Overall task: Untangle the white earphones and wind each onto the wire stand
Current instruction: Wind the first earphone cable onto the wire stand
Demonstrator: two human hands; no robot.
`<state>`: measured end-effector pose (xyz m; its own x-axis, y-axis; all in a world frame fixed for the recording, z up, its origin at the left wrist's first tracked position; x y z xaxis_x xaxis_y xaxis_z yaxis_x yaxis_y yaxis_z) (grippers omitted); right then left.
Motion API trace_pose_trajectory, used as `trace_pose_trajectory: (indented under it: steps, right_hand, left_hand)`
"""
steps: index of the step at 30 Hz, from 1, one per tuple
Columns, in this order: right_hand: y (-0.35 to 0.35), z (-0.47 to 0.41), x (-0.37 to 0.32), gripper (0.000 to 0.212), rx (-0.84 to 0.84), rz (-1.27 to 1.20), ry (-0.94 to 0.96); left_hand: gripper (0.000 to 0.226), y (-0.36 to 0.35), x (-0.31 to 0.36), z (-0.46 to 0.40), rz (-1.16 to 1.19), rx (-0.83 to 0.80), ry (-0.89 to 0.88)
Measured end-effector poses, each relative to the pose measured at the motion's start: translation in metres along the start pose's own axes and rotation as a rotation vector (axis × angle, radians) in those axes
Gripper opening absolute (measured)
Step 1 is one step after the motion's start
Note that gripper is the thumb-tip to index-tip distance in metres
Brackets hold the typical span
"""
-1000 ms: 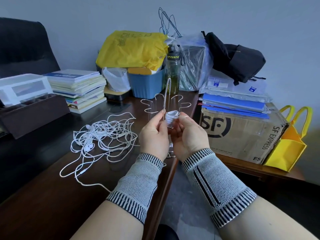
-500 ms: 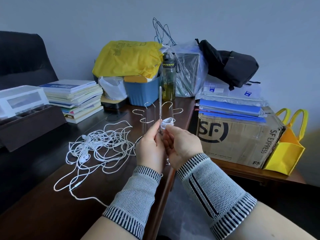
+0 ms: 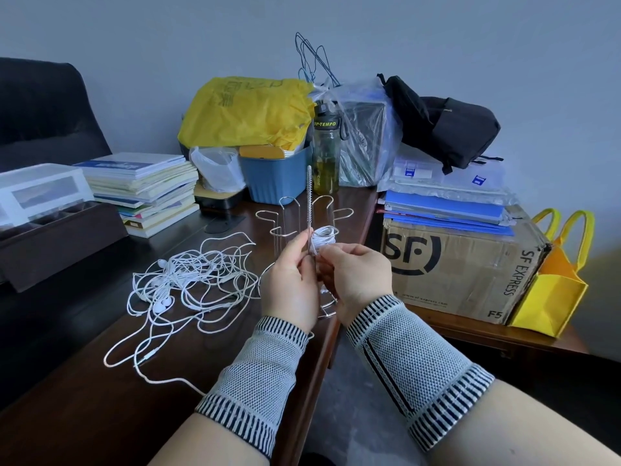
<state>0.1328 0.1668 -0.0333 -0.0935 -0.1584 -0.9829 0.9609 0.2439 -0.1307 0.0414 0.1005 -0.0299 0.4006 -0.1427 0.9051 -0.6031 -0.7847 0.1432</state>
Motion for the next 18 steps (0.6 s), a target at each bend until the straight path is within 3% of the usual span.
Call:
trace_pose_trajectory:
  steps: [4, 11, 18]
  right_hand:
    - [0.002, -0.003, -0.004, 0.013, 0.02, 0.104, 0.062]
    - [0.009, 0.001, -0.022, 0.018, 0.12, 0.584, 0.433]
    - [0.012, 0.0, -0.024, 0.022, 0.152, 0.603, 0.553]
  left_hand:
    - [0.046, 0.0, 0.003, 0.0, -0.037, -0.016, -0.001]
    - [0.043, -0.001, 0.008, 0.0, -0.116, -0.035, -0.021]
    - [0.043, -0.001, 0.009, -0.001, -0.135, -0.045, -0.021]
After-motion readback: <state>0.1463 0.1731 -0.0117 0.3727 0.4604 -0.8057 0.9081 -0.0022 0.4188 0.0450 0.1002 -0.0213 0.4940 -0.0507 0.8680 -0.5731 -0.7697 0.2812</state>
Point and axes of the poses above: each hand's wrist, its own z-axis away from the middle knuckle, its own y-axis out of the back of the hand, x = y × z, the point moved 6 cm from there along -z, towards the middle knuckle, and after that the axes turned 11 degrees about z, right-handed, at the moved point
